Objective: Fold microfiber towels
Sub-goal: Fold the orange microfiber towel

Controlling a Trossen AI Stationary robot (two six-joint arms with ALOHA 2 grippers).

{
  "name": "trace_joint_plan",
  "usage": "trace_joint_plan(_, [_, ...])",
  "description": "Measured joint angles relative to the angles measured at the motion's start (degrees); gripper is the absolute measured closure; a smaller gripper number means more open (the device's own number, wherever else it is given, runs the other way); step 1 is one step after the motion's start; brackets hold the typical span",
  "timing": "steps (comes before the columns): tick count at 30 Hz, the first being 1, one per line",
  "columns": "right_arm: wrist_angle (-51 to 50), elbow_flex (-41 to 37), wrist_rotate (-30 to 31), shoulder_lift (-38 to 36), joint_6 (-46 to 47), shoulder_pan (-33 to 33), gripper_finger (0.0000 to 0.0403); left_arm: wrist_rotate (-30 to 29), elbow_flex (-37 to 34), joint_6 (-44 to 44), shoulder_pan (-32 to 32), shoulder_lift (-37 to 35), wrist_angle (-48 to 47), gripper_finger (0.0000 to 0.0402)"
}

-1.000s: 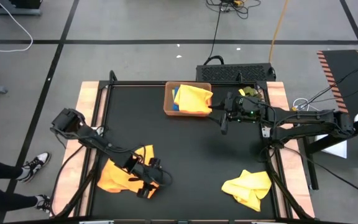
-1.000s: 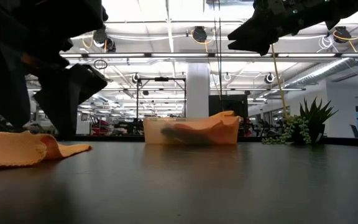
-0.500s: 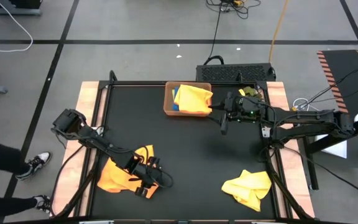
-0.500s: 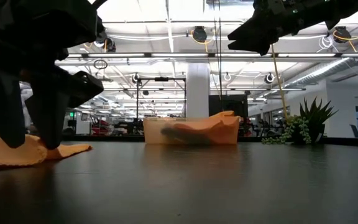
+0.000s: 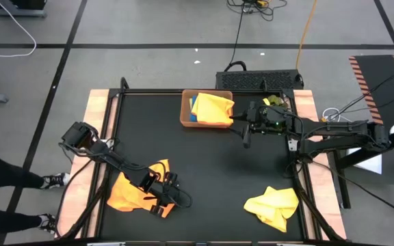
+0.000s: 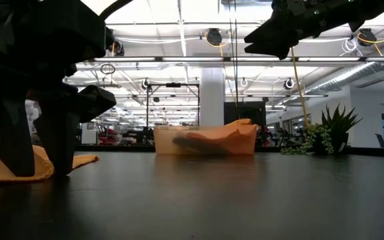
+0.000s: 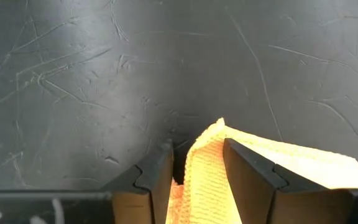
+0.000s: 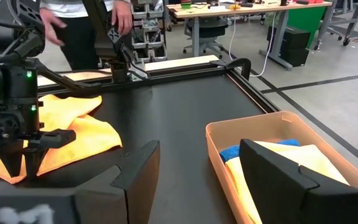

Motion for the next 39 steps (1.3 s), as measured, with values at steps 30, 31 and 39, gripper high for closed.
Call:
trace_joint_plan(30, [21.0, 0.0, -8.2, 17.7, 4.3, 16.0, 0.019, -22.7, 13.9, 7.4, 11.3, -12.4, -2.5, 0.04])
trace_joint_plan(31, [21.7, 0.0, -7.2, 19.2, 4.4, 16.7, 0.019, -23.1, 13.9, 7.1, 11.8, -12.4, -2.4, 0.04])
trace_joint_plan(39, [29.8, 0.0, -3.0, 27.6, 7.0, 16.6, 0.0173, -23.3, 13.9, 7.3, 13.8, -12.4, -2.1, 0.0401])
